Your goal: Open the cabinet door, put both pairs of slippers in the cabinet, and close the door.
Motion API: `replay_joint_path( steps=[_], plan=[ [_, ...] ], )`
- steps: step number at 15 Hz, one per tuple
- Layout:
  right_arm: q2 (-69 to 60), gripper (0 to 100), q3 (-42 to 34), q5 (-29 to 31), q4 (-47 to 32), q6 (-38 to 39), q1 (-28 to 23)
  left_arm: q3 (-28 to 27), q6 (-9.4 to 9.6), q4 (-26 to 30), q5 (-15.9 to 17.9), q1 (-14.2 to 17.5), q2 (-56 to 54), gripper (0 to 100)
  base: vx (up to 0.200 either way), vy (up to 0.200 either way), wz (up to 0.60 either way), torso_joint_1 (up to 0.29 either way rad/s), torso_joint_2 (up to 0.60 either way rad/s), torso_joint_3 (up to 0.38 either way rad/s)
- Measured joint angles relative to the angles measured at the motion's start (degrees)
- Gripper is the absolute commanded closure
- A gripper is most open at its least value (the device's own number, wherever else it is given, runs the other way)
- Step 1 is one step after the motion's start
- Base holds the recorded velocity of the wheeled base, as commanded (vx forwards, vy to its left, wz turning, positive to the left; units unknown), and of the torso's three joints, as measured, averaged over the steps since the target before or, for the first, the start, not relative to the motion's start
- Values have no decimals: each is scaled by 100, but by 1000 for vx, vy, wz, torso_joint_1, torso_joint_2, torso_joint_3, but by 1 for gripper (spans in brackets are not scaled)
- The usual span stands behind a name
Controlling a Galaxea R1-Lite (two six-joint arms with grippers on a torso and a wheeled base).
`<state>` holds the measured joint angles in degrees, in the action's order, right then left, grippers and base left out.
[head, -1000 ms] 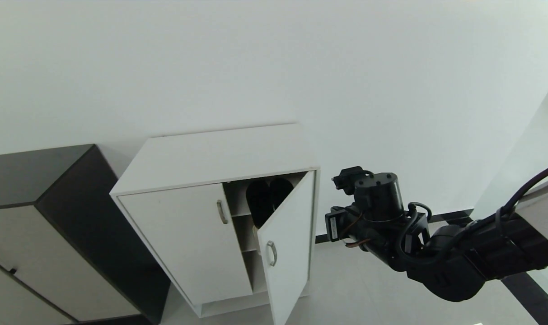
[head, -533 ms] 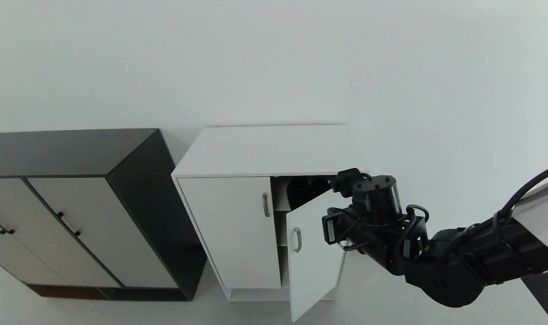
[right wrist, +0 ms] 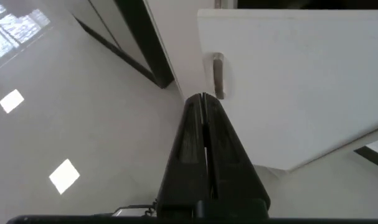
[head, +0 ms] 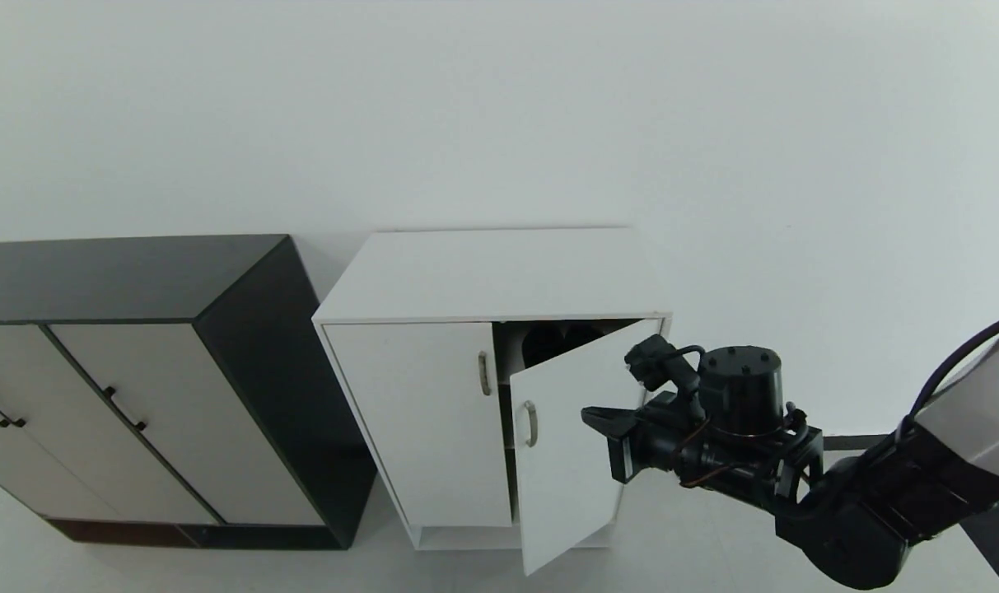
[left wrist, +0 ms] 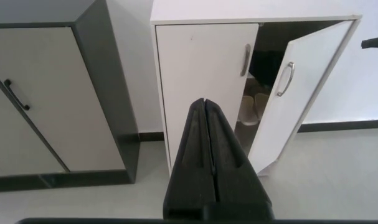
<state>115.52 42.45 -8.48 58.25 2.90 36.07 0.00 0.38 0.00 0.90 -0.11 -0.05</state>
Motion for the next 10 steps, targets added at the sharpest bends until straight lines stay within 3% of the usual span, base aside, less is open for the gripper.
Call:
replay_joint_path(
  steps=[2, 6, 10],
  plan=[
    [260, 100, -139, -297, 435, -56, -160, 0, 2, 0, 0, 4, 0, 100, 200, 0, 0, -5, -2, 5],
    [575, 100, -299, -519, 541, -129, -223, 0, -2, 0, 2, 4, 0, 100, 200, 0, 0, 6, 5, 4],
    [840, 100, -273, -519, 530, -219, -223, 0, -2, 0, 5, 4, 0, 100, 0, 0, 0, 0, 0, 0]
  ],
)
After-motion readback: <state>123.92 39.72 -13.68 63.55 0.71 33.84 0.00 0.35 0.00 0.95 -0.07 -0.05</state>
